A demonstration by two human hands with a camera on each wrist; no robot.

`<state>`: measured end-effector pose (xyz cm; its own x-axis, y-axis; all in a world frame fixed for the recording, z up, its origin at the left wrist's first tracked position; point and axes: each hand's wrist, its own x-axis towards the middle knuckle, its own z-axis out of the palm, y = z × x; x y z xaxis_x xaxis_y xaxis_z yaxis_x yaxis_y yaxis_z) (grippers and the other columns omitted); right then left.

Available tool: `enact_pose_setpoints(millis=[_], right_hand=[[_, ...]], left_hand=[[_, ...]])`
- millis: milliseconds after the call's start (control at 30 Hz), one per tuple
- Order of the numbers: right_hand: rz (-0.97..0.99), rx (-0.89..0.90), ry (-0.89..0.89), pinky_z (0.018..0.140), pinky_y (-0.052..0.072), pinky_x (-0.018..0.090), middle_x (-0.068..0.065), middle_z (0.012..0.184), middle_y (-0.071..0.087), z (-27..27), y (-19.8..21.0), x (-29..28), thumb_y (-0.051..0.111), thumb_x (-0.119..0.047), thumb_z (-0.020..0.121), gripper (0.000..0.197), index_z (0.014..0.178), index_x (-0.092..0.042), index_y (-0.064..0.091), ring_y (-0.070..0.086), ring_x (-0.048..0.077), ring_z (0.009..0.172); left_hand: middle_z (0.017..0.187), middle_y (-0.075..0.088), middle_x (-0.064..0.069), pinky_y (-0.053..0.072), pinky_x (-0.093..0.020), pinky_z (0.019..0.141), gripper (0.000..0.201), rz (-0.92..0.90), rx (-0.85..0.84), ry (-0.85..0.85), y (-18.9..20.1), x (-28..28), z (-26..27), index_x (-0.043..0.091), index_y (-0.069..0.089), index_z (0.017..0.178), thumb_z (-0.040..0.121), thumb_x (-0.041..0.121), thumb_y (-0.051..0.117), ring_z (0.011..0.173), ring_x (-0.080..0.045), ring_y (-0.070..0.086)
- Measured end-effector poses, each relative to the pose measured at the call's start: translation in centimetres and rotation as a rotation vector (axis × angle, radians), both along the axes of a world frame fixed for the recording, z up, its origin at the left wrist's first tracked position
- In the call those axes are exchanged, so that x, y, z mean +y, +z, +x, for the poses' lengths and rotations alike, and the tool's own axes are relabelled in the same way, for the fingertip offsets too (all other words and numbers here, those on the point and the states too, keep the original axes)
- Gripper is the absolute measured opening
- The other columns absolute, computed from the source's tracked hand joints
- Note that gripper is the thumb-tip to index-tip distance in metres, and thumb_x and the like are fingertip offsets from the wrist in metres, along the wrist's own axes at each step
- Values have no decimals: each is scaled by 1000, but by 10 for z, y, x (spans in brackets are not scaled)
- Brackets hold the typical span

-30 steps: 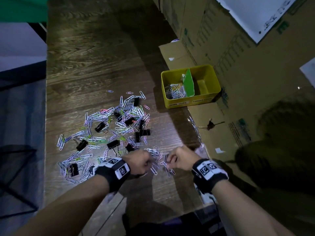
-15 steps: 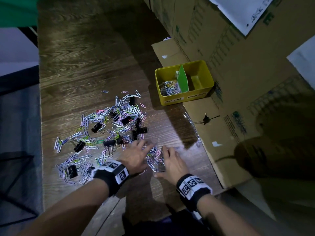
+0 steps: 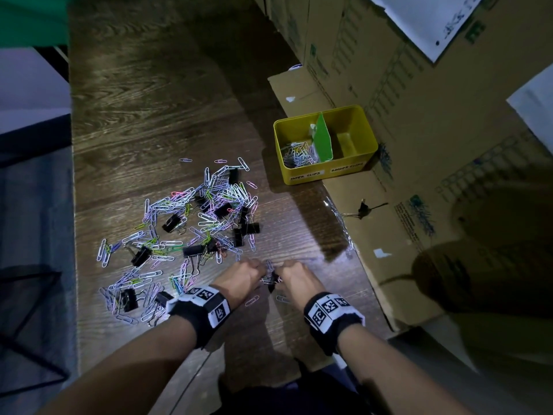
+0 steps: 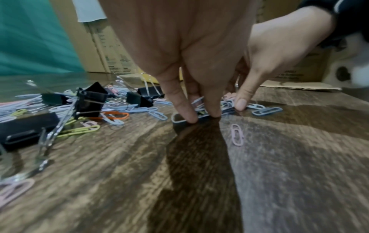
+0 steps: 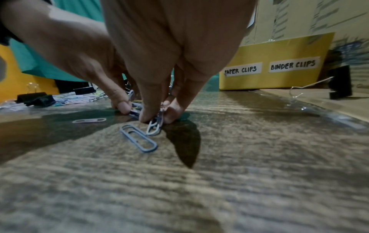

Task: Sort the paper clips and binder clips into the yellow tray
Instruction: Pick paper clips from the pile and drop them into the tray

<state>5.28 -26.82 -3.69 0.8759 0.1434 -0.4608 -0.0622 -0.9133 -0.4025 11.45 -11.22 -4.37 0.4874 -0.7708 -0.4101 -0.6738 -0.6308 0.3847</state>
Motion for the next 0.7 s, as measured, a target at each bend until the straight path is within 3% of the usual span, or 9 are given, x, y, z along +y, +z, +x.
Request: enact_pose_setpoints(millis=[133, 233, 300, 433, 533, 600, 700], right_hand=[[60, 75, -90, 80, 53, 34, 19, 101, 66, 3, 2, -11, 62, -12, 88, 21, 107, -5, 66, 66, 32, 90], [161, 121, -242, 81, 53, 30, 12, 106, 68, 3, 0, -20, 68, -18, 85, 31, 115, -13, 64, 64, 22, 86], [206, 105, -311, 82, 52, 26, 8, 107, 69, 3, -2, -25, 72, -19, 82, 31, 112, -14, 67, 64, 18, 87], [327, 131, -431, 89, 52, 31, 9, 103, 71, 6, -3, -31, 79, -20, 74, 28, 101, -13, 71, 66, 18, 89], [404, 143, -524, 86, 53, 28, 8, 105, 70, 11, -1, -40, 82, -24, 70, 33, 100, -14, 72, 66, 18, 90], [477, 148, -588, 86, 54, 30, 6, 107, 70, 15, 1, -47, 83, -26, 67, 33, 97, -17, 72, 66, 17, 90], [596, 123, -684, 94, 51, 37, 2, 102, 71, 23, 8, -57, 84, -23, 65, 20, 79, -28, 72, 65, 16, 94]], left_hand=[[112, 65, -8, 47, -36, 87, 24, -47, 26, 24, 2, 5, 10, 13, 62, 112, 93, 24, 52, 103, -26, 61], [113, 65, -1, 47, -32, 84, 25, -24, -5, 63, 6, 8, 13, 24, 61, 115, 94, 33, 51, 100, -23, 62], [110, 67, 1, 47, -32, 80, 23, -3, -45, 119, 8, 10, 15, 34, 61, 112, 91, 41, 52, 96, -22, 62], [101, 67, -2, 43, -29, 74, 21, -18, -58, 203, 11, 6, 19, 29, 67, 102, 86, 41, 58, 93, -22, 61], [88, 73, 1, 50, -30, 73, 18, -118, 110, 337, 9, 8, 26, 24, 73, 91, 79, 37, 70, 82, -17, 66], [72, 72, 9, 50, -26, 68, 6, -202, 271, 477, 8, 9, 32, 28, 74, 78, 73, 30, 78, 67, -7, 64], [60, 69, 11, 48, -22, 62, 15, -316, 511, 689, 19, 4, 44, 28, 72, 70, 68, 16, 81, 57, -3, 57]])
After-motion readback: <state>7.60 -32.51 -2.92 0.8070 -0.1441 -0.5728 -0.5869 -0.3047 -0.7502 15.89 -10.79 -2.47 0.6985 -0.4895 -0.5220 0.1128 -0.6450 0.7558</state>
